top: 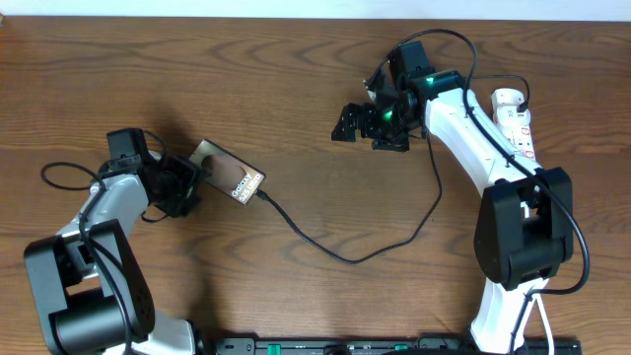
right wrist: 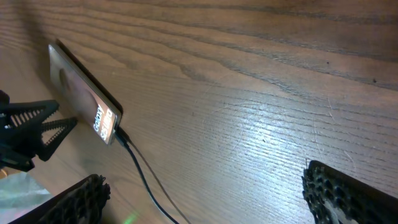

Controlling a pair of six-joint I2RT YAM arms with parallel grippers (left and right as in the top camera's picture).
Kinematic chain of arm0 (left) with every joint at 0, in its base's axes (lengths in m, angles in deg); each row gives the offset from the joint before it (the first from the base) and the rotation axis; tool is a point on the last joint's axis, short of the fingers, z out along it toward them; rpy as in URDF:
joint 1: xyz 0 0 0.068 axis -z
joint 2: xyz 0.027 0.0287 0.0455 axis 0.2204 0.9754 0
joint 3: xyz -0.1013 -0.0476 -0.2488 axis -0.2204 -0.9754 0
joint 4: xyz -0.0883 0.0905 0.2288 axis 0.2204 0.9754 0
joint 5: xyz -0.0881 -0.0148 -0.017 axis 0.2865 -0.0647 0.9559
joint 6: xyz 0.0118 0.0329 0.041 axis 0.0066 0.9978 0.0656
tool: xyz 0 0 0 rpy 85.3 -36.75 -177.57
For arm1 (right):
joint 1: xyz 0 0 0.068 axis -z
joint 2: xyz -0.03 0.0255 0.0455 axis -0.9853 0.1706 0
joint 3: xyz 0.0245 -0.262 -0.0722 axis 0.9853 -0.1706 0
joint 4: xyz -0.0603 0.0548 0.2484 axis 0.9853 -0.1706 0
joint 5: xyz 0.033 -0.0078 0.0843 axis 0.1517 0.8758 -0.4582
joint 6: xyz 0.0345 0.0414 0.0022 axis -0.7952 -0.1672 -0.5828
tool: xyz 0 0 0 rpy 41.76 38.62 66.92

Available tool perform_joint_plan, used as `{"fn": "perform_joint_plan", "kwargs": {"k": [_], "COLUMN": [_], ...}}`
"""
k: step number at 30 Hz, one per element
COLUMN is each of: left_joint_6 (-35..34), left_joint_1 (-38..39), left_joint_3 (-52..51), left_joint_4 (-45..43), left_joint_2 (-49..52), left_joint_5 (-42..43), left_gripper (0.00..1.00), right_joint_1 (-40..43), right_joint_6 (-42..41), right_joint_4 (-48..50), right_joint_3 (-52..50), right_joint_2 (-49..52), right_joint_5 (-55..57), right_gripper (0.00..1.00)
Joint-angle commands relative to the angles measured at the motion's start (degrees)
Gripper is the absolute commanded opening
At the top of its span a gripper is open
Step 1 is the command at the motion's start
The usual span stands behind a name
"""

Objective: Plug charger to phone and switch on socket
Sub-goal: 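Move the right gripper over the white power strip's switch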

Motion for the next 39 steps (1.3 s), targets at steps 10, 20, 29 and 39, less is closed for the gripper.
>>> {"fn": "perform_joint_plan", "kwargs": {"k": [10, 20, 29, 39], "left_joint_6": [1.2, 1.5, 1.6, 1.6], "left_joint_1": [-0.3, -0.3, -0.3, -0.3], "left_joint_3": [-0.5, 0.8, 0.8, 0.8], "left_joint_4": [0.9, 0.6, 3.3, 3.5], "left_joint_2": [-10.9, -28.9, -38.5, -38.9], "left_joint_5": [3.5, 15.3, 15.6, 15.6], "left_gripper": [0.62, 0.85, 0.9, 0.91], "right_joint_1": [0.6, 1.4, 3.7, 19.4], "right_joint_6": [1.0, 0.8, 0.1, -0.6], "right_joint_4": [-1.4, -7.3, -15.7, -11.4], "right_joint_3": [1.1, 3.1, 10.1, 10.1], "right_joint_2": [-1.7, -7.2, -18.1, -21.1], "right_joint_5": [1.5, 15.3, 39.6, 43.8], "right_gripper": [0.99, 0.99, 0.99, 0.99]}}
